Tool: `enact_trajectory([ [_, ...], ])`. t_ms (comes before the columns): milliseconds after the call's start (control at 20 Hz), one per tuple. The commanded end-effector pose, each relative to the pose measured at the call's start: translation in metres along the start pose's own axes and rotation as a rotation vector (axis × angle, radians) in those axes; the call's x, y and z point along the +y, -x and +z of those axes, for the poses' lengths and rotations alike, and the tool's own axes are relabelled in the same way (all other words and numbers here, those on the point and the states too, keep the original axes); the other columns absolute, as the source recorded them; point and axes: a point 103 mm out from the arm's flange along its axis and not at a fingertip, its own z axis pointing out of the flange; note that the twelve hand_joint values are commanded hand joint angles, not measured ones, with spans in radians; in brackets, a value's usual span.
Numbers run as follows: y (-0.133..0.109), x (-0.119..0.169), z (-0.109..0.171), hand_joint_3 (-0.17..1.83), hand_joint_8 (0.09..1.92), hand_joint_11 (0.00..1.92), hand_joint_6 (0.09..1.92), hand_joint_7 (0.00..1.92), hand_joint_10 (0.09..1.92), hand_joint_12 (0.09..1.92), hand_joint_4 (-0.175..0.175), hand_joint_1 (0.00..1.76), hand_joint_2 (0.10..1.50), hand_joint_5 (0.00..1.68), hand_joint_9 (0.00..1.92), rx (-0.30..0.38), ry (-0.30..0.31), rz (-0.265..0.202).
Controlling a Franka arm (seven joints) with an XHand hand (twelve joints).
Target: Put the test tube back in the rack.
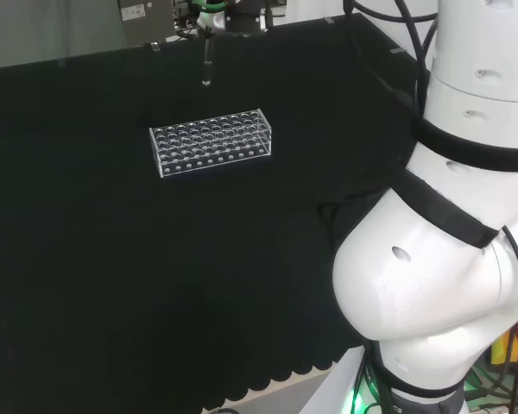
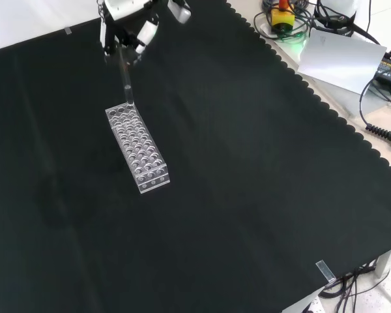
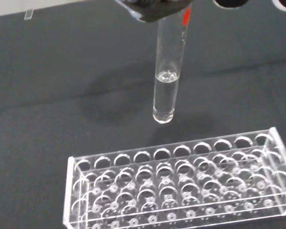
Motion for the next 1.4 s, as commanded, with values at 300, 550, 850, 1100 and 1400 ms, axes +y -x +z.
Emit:
enact_trajectory([
  [300,-0.02,0.023,0.045,-0.17,0.39,1.22,0.32,1.74,0.51,0.86,-0.175,1.23,1.05,1.39,1.68,-0.019,-0.053,-0.042],
  [550,-0.02,0.034,0.06,-0.17,0.39,1.22,0.31,1.74,0.51,0.86,-0.175,1.23,1.05,1.39,1.68,-0.026,-0.064,-0.039],
  [850,-0.012,0.045,0.072,-0.17,0.4,1.22,0.31,1.74,0.51,0.86,-0.175,1.23,1.04,1.39,1.68,-0.024,-0.068,-0.021],
  [1100,-0.005,0.054,0.081,-0.17,0.4,1.22,0.31,1.74,0.51,0.86,-0.175,1.23,1.04,1.39,1.68,-0.038,-0.078,-0.011],
  [1400,0.003,0.064,0.089,-0.17,0.4,1.22,0.31,1.74,0.52,0.86,-0.175,1.23,1.04,1.39,1.68,-0.049,-0.069,0.001],
])
